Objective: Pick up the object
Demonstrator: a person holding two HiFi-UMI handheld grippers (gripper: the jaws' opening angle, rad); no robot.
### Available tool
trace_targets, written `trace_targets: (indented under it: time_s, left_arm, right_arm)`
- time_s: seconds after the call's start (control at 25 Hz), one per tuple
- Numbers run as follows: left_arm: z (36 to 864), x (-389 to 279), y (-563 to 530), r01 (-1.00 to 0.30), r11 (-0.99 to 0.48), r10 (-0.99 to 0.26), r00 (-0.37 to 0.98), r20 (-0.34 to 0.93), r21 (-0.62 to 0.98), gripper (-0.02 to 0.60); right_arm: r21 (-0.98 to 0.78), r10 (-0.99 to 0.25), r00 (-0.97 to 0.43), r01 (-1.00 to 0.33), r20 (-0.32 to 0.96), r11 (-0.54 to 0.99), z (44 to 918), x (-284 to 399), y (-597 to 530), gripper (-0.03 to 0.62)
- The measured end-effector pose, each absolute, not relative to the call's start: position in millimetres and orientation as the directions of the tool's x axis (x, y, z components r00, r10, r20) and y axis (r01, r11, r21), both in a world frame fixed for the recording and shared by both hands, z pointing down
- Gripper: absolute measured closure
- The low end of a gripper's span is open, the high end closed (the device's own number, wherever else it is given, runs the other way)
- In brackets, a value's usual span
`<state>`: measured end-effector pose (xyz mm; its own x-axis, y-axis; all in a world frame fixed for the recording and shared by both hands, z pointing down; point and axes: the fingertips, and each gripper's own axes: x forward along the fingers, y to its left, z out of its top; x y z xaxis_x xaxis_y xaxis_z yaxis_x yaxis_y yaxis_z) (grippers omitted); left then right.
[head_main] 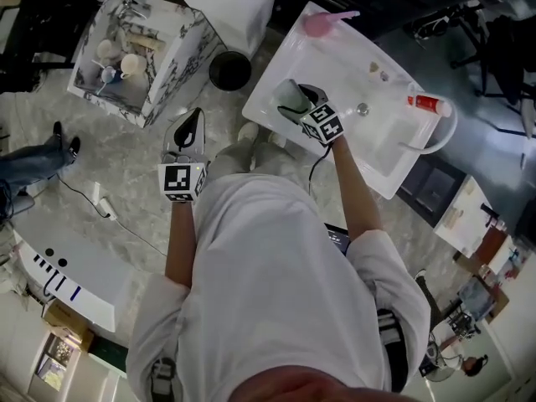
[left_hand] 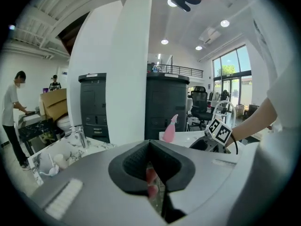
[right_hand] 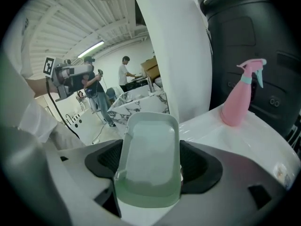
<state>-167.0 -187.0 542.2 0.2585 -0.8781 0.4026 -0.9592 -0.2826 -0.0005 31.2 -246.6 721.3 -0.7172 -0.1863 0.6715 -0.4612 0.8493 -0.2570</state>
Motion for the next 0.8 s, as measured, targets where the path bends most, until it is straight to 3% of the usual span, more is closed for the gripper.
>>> trace_targets:
  time_s: [0.36, 0.8]
  left_arm:
    - [519.1, -141.9, -202.1, -0.910, -0.415, -0.856, 0.387, 0.343, -0.008, 0.584]
    - [477.7, -88.2, -224.4, -0.818, -0.574, -0.798, 0.548, 0.249, -0.040, 0.584]
  right_arm:
    - [-0.190, -0.381, -0.746, -0.553, 0.546, 0.811, 645.9, 21.4, -235.8, 0.218]
    - [-0.095, -0.605, -0.735, -0.656, 0.307, 0.749, 522.4, 30.9, -227.3, 0.218]
